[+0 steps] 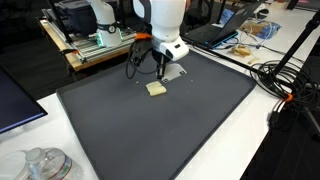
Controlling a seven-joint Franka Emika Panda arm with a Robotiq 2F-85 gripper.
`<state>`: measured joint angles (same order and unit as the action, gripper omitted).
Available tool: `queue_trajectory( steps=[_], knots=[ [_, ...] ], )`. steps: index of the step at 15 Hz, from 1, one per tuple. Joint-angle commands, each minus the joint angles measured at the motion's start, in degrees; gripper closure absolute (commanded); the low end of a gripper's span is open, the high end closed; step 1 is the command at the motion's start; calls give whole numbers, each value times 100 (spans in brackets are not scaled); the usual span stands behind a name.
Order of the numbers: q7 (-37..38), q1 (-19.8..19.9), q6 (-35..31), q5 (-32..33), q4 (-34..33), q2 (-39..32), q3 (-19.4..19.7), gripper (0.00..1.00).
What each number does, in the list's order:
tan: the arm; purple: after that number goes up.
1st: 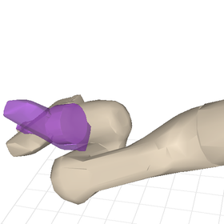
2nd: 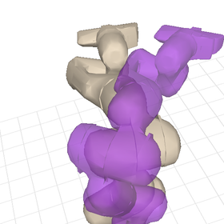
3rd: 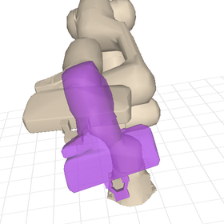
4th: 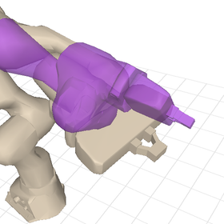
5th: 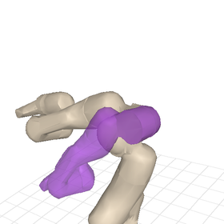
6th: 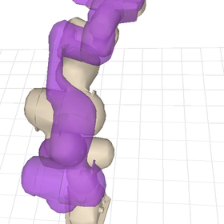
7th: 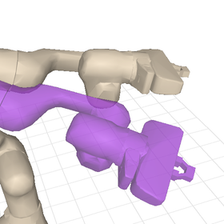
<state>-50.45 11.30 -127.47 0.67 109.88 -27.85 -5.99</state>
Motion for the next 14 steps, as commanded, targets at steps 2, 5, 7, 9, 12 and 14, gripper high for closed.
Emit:
queue_trajectory(
  steps=[2,5,7,9,12,14],
  knots=[
    [-371,190,282,-344,-583,-425,98,99],
    [-349,327,399,-466,-727,-555,163,99],
    [-248,409,513,-608,-802,-622,196,99],
    [-78,424,500,-686,-811,-657,275,99],
    [466,433,189,-871,-685,-608,418,99],
    [842,445,104,-934,-647,-590,483,99]
  ],
)
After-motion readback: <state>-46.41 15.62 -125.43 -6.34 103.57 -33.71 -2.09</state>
